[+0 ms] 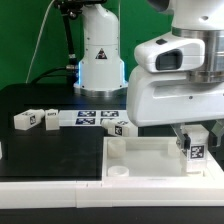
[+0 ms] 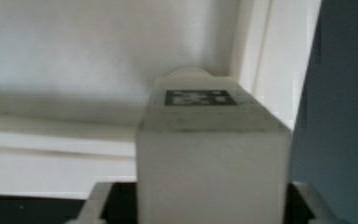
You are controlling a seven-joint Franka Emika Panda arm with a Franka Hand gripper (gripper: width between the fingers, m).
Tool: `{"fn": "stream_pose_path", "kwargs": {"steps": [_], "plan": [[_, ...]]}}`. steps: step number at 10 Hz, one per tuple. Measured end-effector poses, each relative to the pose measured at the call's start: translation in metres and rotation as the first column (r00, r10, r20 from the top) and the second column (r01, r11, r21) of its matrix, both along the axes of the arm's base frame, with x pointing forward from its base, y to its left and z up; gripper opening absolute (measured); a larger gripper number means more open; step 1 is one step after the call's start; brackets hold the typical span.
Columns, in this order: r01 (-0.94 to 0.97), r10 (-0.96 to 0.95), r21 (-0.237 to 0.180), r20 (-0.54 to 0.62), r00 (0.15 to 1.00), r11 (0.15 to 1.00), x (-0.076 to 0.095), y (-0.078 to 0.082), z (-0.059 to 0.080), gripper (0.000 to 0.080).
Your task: Assemble one leg
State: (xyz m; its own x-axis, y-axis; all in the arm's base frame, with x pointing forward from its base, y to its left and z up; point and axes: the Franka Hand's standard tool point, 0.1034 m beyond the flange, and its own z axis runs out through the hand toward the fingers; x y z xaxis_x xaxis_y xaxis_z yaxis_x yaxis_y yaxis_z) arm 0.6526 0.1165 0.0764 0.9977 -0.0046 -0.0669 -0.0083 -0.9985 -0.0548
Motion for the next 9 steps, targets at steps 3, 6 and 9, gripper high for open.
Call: {"fn": "stream_pose_path", "kwargs": {"steps": [3,6,9], "plan": [[0.373,-0.373,-0.026,-0.016,0.928,0.928,-0.0001,-0.0036,-0.0008,0.029],[0.651,-0.653,-0.06,-0.018,0.757,0.757,-0.0006,-0.0044,-0.0009,0.029],[0.701,-0.703,-0.067,-0.019,0.711,0.71,-0.0009,-0.0053,-0.001,0.0385]]}}
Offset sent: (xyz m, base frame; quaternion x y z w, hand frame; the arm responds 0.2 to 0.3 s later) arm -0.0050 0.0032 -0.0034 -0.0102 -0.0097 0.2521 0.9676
